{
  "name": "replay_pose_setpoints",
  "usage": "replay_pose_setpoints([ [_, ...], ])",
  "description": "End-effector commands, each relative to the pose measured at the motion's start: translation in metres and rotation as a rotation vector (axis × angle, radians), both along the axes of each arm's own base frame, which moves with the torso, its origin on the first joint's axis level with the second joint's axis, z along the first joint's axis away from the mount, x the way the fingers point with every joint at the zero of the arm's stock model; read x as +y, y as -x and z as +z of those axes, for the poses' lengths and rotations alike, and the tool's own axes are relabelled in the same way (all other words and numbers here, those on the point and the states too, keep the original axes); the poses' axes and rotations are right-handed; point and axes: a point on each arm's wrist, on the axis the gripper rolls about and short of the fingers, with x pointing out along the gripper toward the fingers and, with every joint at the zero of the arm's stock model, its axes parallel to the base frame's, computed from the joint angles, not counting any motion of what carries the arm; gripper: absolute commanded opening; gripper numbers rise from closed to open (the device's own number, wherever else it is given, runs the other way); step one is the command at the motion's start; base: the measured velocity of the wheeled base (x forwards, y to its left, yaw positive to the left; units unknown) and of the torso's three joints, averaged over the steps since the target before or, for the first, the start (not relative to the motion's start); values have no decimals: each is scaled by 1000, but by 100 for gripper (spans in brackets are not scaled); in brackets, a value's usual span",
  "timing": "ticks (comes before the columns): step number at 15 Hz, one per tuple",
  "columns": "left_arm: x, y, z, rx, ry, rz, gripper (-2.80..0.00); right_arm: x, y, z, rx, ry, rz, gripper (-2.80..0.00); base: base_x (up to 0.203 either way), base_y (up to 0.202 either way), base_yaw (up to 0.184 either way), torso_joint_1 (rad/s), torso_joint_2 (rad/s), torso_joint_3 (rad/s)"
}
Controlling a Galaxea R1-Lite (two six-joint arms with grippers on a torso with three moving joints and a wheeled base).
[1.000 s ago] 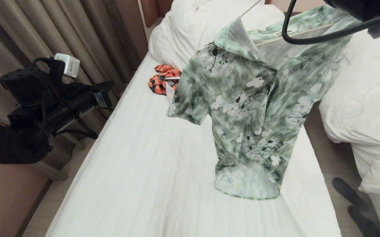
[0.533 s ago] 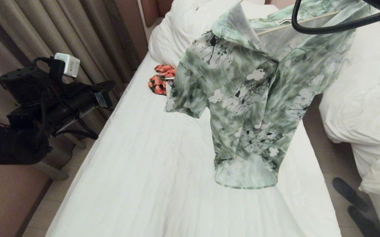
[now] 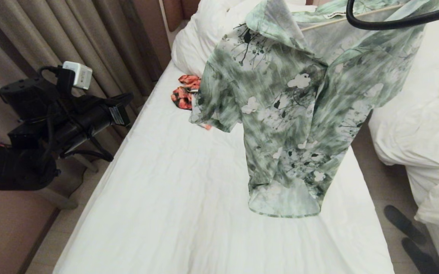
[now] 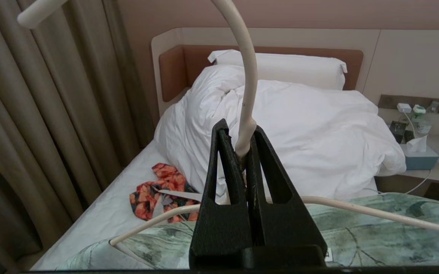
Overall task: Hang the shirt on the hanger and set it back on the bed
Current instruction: Take the clothes hanger out of the clothes
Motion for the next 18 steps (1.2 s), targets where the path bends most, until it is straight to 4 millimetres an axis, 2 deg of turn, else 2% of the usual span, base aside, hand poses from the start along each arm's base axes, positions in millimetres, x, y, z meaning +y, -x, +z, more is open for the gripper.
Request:
replay_pose_setpoints([
  [1, 0, 0, 0, -5, -1, -2, -280, -1, 2, 1, -4, -3, -2, -280, 0, 0, 0, 0, 0, 0],
  [12, -5, -1, 2, -5, 20, -14, -280, -1, 1, 1, -3, 6, -12, -280, 0, 0, 0, 0, 0, 0],
  [13, -13, 1, 6, -8, 66, -41, -280, -1, 0, 0, 2, 10, -20, -280, 0, 0, 0, 0, 0, 0],
  [15, -37, 20, 25, -35, 164, -115, -280, 0, -5, -4, 18, 12, -43, -280, 0, 0, 0, 0, 0, 0],
  [18, -90, 67, 44, -38, 220, -269, -280, 6, -16, -13, 58, 15, -85, -280, 0, 0, 0, 0, 0, 0],
])
